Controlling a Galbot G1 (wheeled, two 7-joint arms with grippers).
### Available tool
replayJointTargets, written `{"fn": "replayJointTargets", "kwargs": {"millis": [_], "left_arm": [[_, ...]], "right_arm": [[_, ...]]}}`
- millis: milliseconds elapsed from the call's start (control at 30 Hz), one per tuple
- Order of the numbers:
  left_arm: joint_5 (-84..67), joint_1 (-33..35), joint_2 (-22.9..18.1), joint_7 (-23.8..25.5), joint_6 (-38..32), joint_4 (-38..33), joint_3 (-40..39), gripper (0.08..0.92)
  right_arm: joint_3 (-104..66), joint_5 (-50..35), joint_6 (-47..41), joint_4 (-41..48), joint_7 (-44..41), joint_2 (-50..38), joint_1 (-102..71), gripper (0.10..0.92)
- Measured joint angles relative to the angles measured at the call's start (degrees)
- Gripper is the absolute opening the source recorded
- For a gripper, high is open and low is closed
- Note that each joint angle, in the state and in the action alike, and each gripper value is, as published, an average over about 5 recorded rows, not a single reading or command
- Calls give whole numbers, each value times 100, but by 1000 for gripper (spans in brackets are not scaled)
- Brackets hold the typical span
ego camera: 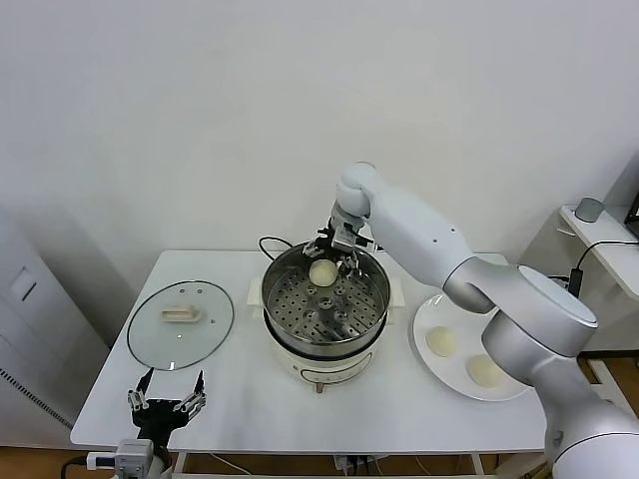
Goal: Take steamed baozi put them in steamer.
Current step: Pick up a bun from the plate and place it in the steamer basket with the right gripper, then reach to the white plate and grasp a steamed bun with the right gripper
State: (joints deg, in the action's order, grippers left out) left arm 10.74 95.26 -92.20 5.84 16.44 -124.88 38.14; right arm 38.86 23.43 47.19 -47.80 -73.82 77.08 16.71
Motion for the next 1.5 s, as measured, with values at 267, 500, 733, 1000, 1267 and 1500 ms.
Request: {"fn": "replayJointTargets", "kwargs": {"millis": [267,500,733,1000,1267,1500], "left_arm": [[-94,1,0,45,59,-51,23,823],[-204,35,0,103,123,-123,27,823],[-267,20,0,139,170,-134,8,823],[-345,100,0,154,174,-147,20,823],[-362,170,0,184,198,-185,-25,823],[-356,204,0,194,214,-119,-10,823]], "right_arm": [[388,-1518,-255,-798,162,-873,641,823],[476,-2212,-1881,-1481,-79,-1837,870,823],[449,-2467,-4248,-2150,-239,-2948,793,823],[90,-2327,-5697,-2842,-325,-3895,101,823],[-402,-1822,-6196,-3104,-241,-4134,-1059,823],[-715,-1345,-6268,-2903,-58,-3901,-1825,823]]}}
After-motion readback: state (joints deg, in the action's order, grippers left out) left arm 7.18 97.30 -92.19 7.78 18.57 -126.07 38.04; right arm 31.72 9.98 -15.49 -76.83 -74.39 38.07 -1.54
